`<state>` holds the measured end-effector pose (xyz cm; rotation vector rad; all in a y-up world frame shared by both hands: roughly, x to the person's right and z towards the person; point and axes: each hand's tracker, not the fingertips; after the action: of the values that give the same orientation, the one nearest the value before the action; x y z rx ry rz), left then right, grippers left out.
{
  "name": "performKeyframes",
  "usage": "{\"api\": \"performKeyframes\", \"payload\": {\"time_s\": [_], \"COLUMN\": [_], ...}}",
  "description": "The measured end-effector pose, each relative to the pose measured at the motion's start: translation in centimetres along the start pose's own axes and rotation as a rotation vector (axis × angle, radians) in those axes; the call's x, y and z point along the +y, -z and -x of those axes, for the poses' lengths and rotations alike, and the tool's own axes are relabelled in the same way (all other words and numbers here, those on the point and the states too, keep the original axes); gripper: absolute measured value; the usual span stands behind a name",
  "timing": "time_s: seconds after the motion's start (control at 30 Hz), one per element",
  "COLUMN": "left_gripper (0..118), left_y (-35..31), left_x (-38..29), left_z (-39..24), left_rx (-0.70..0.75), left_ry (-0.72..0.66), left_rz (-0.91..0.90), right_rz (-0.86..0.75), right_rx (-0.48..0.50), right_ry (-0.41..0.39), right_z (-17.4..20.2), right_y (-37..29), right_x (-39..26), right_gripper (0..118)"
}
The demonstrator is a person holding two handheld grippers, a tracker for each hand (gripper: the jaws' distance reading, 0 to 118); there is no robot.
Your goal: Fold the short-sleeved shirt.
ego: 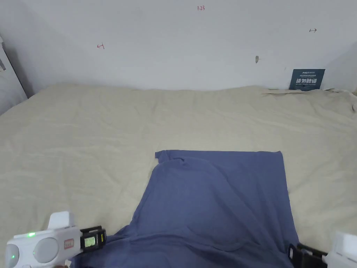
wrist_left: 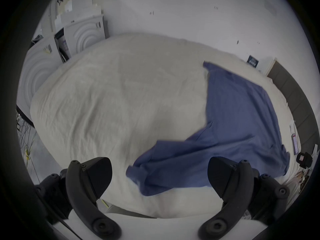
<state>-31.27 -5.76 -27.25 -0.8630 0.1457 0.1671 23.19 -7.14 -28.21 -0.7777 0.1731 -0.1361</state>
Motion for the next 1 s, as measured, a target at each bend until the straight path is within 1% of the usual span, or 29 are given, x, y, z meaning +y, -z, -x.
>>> {"api": "performKeyframes", "payload": {"time_s": [0.13, 0.27, 0.47, 0.57, 0.6, 0.67, 0.7, 0.73, 0.77, 0.8, 0.83, 0.87, 1.0], "left_gripper": [114, 114, 112, 107, 102, 82, 71, 51, 35, 20, 3, 0, 0], "left_y": [-2.7, -5.7, -8.8, -9.2, -9.2, -9.1, -9.0, -9.0, -8.9, -8.9, -8.9, -9.0, -9.1], "left_x": [2.3, 4.3, 5.2, 4.4, 4.2, 3.9, 3.6, 3.3, 3.1, 2.9, 2.7, 2.5, 2.3], "left_z": [-1.7, -3.9, -6.7, -8.0, -8.2, -8.7, -8.9, -9.0, -9.3, -9.5, -9.6, -9.6, -9.0], "left_rx": [-0.014, -0.041, -0.075, -0.064, -0.069, -0.079, -0.091, -0.103, -0.105, -0.104, -0.101, -0.111, -0.140], "left_ry": [0.012, 0.032, 0.039, 0.078, 0.087, 0.108, 0.110, 0.115, 0.127, 0.143, 0.150, 0.153, 0.128], "left_rz": [-0.126, -0.247, -0.428, -0.495, -0.496, -0.489, -0.491, -0.495, -0.497, -0.495, -0.494, -0.490, -0.467], "right_rz": [-0.128, -0.254, -0.446, -0.492, -0.500, -0.529, -0.542, -0.547, -0.562, -0.576, -0.580, -0.573, -0.588], "right_rx": [0.025, 0.024, -0.059, -0.050, -0.045, -0.051, -0.052, -0.049, -0.022, 0.011, 0.026, 0.030, 0.016], "right_ry": [-0.033, -0.075, -0.180, -0.184, -0.183, -0.187, -0.194, -0.192, -0.188, -0.166, -0.159, -0.164, -0.200], "right_z": [1.1, 2.6, 5.1, 5.7, 5.8, 6.2, 6.3, 6.4, 6.3, 6.3, 6.2, 6.3, 6.7], "right_y": [-2.5, -5.0, -6.7, -7.1, -7.1, -7.4, -7.4, -7.4, -7.5, -7.6, -7.8, -7.9, -8.2], "right_x": [3.6, 6.4, 7.8, 7.6, 7.6, 7.3, 7.2, 7.1, 7.1, 6.9, 6.9, 6.9, 6.8], "right_gripper": [96, 96, 95, 94, 92, 73, 57, 32, 10, 0, 0, 0, 0]}}
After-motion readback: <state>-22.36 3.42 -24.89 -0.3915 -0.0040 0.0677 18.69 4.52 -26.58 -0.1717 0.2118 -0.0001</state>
